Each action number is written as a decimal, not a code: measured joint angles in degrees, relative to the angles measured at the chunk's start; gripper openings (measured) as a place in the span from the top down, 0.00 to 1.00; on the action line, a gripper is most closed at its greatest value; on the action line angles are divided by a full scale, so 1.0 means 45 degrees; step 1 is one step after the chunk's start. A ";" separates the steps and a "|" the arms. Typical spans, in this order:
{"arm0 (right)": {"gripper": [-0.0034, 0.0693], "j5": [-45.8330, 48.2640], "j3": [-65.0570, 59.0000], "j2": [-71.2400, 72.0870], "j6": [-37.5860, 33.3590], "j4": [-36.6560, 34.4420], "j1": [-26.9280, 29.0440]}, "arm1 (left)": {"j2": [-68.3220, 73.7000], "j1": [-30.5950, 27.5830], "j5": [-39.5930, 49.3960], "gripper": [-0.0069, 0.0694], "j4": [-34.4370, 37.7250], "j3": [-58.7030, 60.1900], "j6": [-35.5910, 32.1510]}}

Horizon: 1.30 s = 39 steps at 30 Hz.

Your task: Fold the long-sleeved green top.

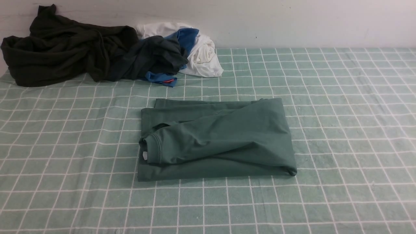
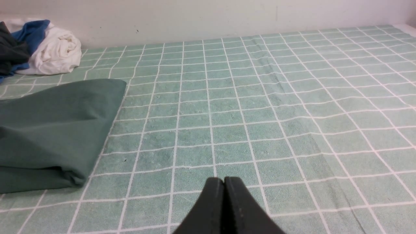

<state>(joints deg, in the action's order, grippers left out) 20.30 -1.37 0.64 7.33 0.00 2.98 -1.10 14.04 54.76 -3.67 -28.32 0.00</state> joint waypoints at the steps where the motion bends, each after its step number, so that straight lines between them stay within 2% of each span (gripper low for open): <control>1: 0.97 0.0000 0.0000 0.0000 0.0000 0.0000 0.0000 | 0.0000 0.0000 -0.0882 0.91 0.0063 0.0141 0.0000; 4: 0.97 0.0000 0.0000 0.0000 0.0000 0.0000 0.0000 | 0.0000 -0.0364 -0.3170 0.91 0.0101 0.0740 0.0000; 5: 0.97 0.0000 0.0000 0.0000 0.0000 0.0000 0.0000 | 0.0000 -0.0408 -0.3170 0.91 0.0101 0.0740 0.0000; 11: 0.97 0.0000 0.0000 0.0000 0.0000 0.0000 0.0000 | 0.0000 -0.2361 -0.8332 0.91 0.0304 0.3385 0.0000; 15: 0.97 0.0000 0.0000 0.0000 0.0000 0.0000 0.0000 | 0.0000 -0.3370 -1.0054 0.91 0.0678 0.4981 0.0000; 22: 0.97 0.0000 0.0000 0.0000 0.0089 0.0000 0.0000 | 0.0000 -0.3615 -0.9903 0.91 0.0721 0.6521 0.0000; 30: 0.97 0.0002 0.0000 0.0000 0.0146 0.0000 0.0000 | 0.0000 -0.3615 -0.8160 0.91 0.0896 0.6619 -0.0073; 39: 0.97 0.0002 0.0000 0.0000 0.0144 0.0000 0.0000 | 0.0013 -0.3615 -0.7880 0.91 0.1018 0.6561 -0.0996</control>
<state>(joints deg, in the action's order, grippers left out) 20.31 -1.37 0.64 7.98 0.00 2.98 -1.04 -2.22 19.31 0.91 1.20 -4.48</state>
